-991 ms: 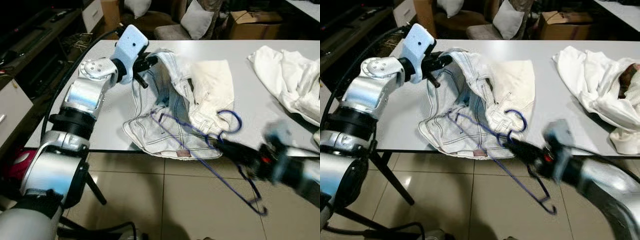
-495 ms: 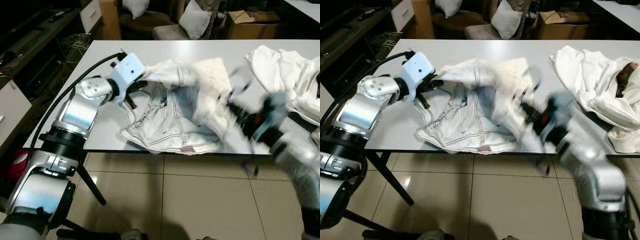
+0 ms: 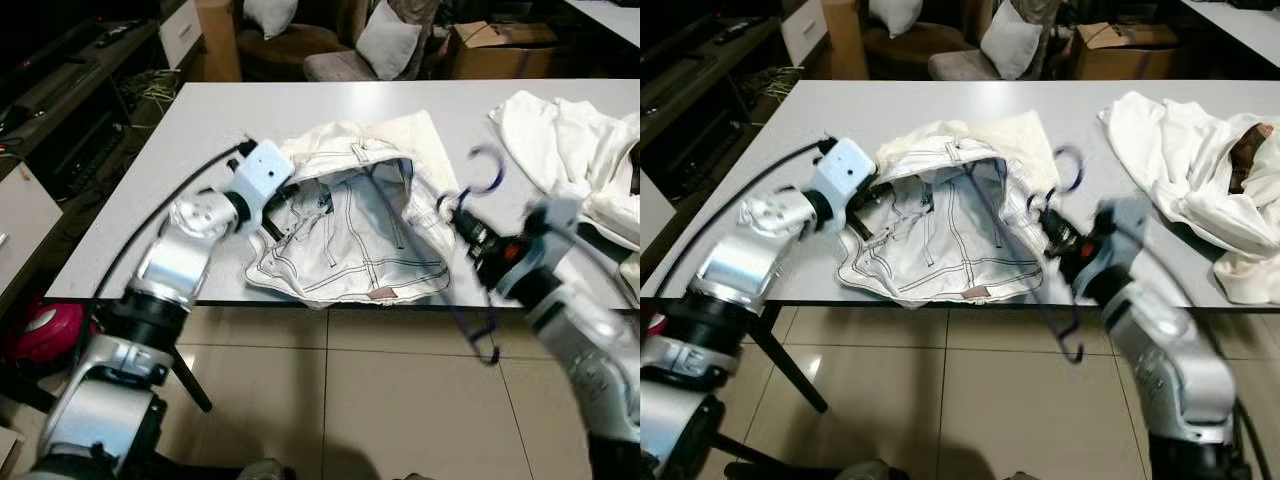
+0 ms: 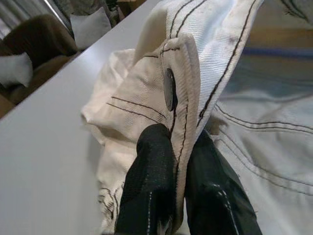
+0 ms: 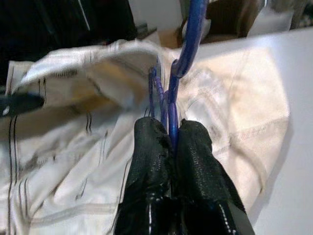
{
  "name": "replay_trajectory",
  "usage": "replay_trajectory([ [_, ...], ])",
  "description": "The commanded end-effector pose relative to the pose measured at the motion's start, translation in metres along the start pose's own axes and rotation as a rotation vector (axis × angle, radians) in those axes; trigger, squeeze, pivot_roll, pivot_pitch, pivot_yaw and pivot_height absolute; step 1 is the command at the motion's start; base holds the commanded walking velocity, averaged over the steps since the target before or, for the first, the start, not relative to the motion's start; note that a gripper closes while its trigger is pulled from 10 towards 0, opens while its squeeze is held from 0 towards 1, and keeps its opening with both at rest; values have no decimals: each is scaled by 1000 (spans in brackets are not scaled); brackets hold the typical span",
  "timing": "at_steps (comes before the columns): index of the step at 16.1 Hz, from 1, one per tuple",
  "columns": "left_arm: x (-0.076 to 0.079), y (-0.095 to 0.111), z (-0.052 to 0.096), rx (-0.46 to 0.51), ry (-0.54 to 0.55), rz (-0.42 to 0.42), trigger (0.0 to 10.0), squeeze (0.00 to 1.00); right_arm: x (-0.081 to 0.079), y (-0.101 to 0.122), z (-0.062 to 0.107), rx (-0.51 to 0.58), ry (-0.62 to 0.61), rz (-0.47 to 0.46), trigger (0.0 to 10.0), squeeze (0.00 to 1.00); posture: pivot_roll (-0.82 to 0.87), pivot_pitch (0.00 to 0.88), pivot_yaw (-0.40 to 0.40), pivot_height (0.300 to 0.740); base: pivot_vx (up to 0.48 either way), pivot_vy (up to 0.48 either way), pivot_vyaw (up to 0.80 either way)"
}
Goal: Hang hanger
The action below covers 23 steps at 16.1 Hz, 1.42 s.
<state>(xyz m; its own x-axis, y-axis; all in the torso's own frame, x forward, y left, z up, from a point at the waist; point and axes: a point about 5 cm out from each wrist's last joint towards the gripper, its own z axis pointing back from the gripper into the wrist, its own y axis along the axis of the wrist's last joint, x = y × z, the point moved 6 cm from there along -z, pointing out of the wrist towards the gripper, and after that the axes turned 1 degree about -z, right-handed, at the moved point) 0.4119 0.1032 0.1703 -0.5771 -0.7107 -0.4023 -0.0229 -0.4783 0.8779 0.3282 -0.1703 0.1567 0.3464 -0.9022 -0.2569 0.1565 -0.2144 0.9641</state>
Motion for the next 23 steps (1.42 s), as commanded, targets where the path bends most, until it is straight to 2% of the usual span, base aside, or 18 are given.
replay_trajectory([
  [1,3,10,5,58,-15,89,0,0,-7,0,1,4,11,-2,10000,0,-87,0,94,740,0,0,0],
  [2,9,13,7,78,-43,139,0,0,-7,-1,0,7,4,-10,10000,0,-88,0,97,740,0,0,0],
  [3,15,9,9,66,-79,135,0,0,-5,4,-3,46,-18,-19,10000,0,-86,0,97,740,0,0,0],
  [4,24,4,15,61,-140,209,431,0,-2,14,-7,107,-46,-54,10000,0,-85,0,97,740,0,0,0],
  [5,25,4,22,117,-157,371,1451,0,-2,21,-9,149,-57,-67,10000,0,-81,0,94,740,0,0,0],
  [6,24,5,23,135,-151,396,1451,0,-4,20,-9,152,-56,-64,10000,0,-80,0,92,740,0,0,0],
  [7,21,-8,26,139,-84,442,9882,0,-8,13,-10,132,-67,-32,10000,0,-80,0,85,740,0,0,0],
  [8,17,-14,31,169,6,479,10000,0,-8,11,-11,133,-115,3,10000,0,-75,0,71,740,0,0,0],
  [9,18,-13,35,189,32,493,10000,0,-9,14,-12,155,-123,-52,10000,0,-72,0,65,740,0,0,0],
  [10,20,-12,38,200,45,496,10000,0,-13,15,-14,157,-114,-73,10000,0,-70,0,62,740,0,0,0],
  [13,27,-7,42,205,58,493,10000,0,-23,10,-20,143,-89,-54,10000,0,-53,0,32,740,0,0,0],
  [15,32,-8,42,210,65,534,10000,0,-30,13,-21,166,-76,-6,10000,0,-52,0,28,740,0,-298,0],
  [19,36,-19,46,157,72,474,10000,0,-25,8,-17,151,-98,-3,10000,0,-58,0,34,740,0,-401,0],
  [23,39,-17,46,152,63,458,10000,0,-27,4,-16,148,-97,-2,10000,0,-60,0,45,740,0,-430,0],
])
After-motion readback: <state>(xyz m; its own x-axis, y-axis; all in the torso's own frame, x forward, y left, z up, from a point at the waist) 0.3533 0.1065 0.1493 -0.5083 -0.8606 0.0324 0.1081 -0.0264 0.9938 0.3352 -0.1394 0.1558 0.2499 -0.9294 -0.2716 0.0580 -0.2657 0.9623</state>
